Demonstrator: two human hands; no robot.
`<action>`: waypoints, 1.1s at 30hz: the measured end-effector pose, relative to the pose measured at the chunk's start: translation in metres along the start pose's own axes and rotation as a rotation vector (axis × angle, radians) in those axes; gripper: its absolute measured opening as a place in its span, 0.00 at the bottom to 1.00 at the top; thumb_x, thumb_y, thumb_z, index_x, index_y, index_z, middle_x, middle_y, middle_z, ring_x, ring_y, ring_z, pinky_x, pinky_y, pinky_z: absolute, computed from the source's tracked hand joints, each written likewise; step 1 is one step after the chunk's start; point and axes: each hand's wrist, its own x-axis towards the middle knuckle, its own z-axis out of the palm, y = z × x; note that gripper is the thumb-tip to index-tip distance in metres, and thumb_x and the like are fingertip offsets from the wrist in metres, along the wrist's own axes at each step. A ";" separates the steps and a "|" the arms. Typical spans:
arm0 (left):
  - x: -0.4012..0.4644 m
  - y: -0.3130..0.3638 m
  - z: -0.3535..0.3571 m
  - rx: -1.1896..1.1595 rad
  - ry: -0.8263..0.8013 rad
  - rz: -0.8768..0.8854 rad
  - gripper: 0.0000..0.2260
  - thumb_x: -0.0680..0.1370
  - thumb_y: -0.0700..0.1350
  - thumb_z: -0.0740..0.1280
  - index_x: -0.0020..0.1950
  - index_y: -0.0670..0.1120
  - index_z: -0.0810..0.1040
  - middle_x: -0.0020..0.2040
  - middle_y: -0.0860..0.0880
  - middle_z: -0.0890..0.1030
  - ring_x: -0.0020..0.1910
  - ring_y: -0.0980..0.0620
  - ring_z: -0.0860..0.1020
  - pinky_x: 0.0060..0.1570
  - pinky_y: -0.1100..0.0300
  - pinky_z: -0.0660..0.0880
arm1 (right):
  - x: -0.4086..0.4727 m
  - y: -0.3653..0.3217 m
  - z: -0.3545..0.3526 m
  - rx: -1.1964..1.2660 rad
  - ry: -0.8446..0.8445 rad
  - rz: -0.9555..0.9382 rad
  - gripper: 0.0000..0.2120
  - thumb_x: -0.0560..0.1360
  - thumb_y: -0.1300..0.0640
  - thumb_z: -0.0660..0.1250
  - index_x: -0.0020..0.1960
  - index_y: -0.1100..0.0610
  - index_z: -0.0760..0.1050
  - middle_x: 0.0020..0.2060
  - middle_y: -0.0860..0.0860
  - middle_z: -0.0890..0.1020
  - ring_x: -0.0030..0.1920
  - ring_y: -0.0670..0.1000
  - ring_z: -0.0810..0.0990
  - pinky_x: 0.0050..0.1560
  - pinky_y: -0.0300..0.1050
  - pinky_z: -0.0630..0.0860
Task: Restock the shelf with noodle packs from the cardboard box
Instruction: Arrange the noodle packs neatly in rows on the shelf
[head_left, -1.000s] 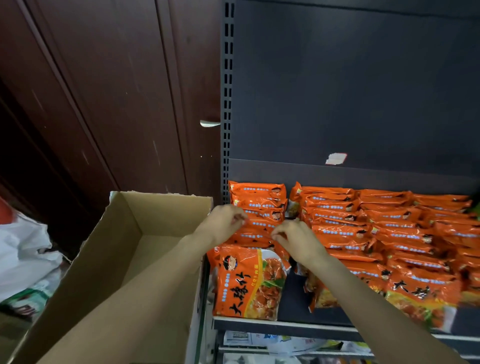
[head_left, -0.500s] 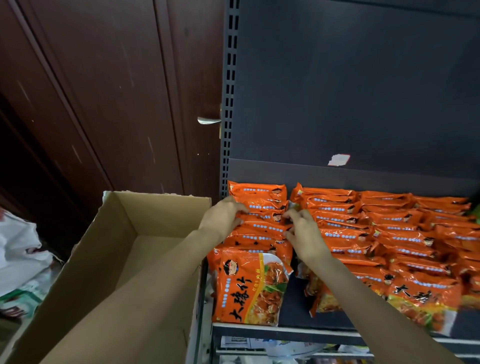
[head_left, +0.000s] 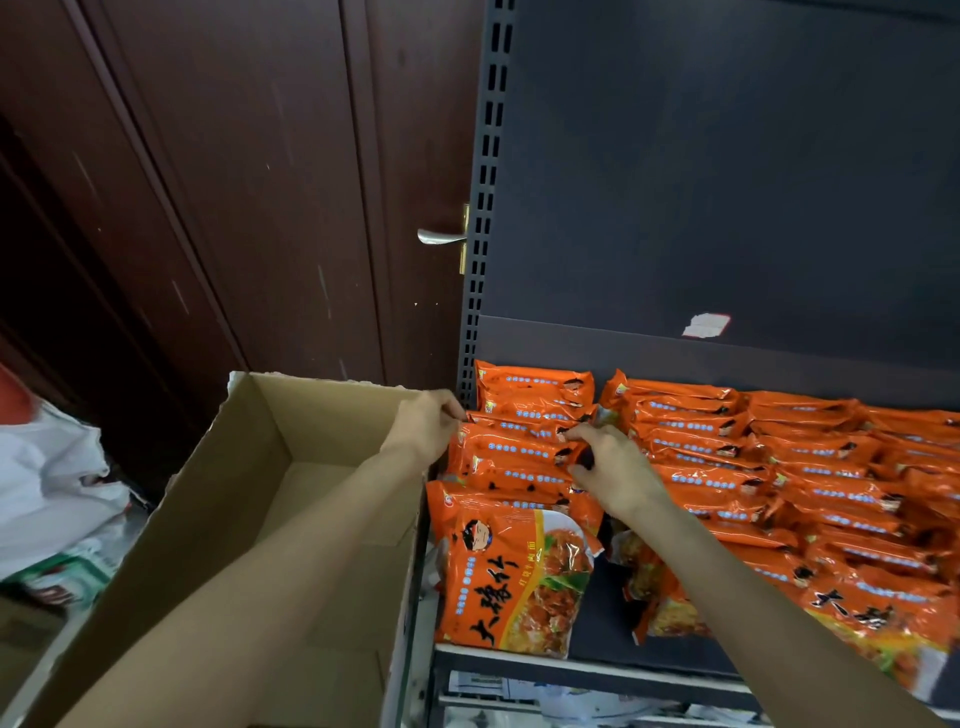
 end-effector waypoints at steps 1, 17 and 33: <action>-0.001 -0.002 0.000 -0.001 -0.031 -0.025 0.03 0.79 0.41 0.64 0.49 0.47 0.77 0.49 0.46 0.81 0.46 0.50 0.78 0.45 0.58 0.78 | 0.001 0.000 0.000 0.035 -0.031 -0.008 0.21 0.76 0.54 0.66 0.68 0.52 0.68 0.62 0.53 0.75 0.57 0.53 0.78 0.53 0.45 0.77; -0.029 -0.002 -0.008 -0.250 -0.304 -0.086 0.20 0.78 0.47 0.66 0.68 0.44 0.67 0.55 0.43 0.80 0.53 0.47 0.80 0.58 0.48 0.76 | -0.010 -0.005 0.002 0.065 0.087 0.000 0.20 0.74 0.57 0.69 0.65 0.52 0.71 0.63 0.53 0.72 0.64 0.54 0.72 0.62 0.49 0.73; -0.086 -0.019 -0.018 0.011 -0.250 0.025 0.17 0.77 0.42 0.67 0.65 0.43 0.70 0.52 0.44 0.80 0.53 0.50 0.79 0.55 0.56 0.76 | -0.069 -0.022 0.010 0.023 -0.093 -0.128 0.07 0.72 0.57 0.70 0.39 0.51 0.73 0.41 0.49 0.79 0.46 0.52 0.78 0.46 0.53 0.76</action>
